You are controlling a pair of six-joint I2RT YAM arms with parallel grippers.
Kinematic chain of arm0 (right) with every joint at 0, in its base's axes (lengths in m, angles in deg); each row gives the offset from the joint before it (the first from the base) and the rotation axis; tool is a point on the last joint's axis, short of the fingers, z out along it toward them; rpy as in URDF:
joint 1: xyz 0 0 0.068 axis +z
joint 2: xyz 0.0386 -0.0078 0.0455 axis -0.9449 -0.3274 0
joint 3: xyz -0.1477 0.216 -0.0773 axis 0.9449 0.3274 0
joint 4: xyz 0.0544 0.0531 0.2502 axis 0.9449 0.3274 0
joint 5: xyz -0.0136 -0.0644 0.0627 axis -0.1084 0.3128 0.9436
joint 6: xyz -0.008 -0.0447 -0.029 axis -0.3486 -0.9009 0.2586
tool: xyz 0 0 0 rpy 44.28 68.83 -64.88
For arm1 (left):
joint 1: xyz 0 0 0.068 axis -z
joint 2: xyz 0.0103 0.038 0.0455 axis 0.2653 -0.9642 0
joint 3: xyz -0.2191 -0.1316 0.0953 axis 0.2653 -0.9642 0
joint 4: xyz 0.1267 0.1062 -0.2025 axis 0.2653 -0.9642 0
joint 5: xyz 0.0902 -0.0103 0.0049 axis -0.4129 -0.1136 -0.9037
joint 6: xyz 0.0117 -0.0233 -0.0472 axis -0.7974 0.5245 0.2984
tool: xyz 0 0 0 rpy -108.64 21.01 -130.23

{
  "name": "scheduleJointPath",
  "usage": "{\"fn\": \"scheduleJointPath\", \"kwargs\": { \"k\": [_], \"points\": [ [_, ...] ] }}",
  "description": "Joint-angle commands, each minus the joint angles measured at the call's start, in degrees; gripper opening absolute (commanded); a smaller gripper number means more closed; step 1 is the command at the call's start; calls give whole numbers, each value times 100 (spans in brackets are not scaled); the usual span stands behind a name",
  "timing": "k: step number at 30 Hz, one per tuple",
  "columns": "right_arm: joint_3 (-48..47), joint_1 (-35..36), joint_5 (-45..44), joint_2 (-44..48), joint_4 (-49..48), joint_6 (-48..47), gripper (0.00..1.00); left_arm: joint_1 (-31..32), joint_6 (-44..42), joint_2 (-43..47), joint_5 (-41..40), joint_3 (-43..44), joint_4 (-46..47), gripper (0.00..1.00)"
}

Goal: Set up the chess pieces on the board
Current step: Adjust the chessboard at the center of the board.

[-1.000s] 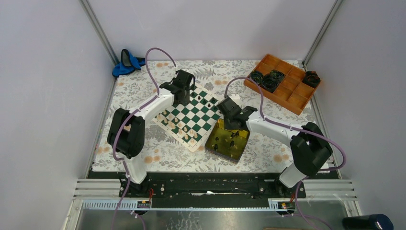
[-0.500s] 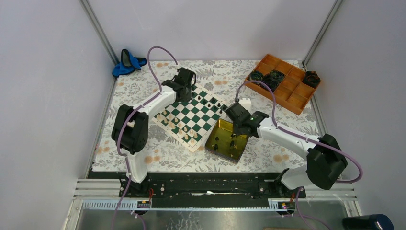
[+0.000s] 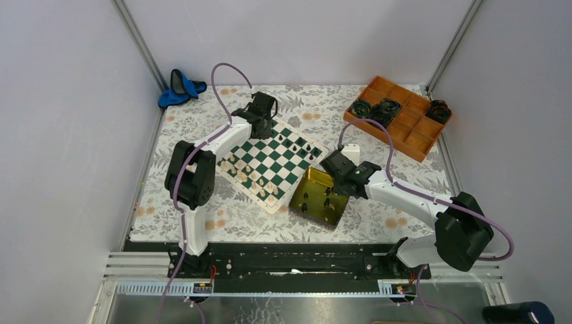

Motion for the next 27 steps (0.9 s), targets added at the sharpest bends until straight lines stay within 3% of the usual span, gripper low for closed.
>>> {"fn": "scheduleJointPath", "kwargs": {
  "k": [1, 27],
  "points": [
    [66, 36, -339, 179, 39, 173, 0, -124, 37, -169, -38, 270, 255, 0],
    [187, -819, -42, -561, -758, -142, 0, -492, 63, -1001, 186, 1161, 144, 0]
  ]
}}
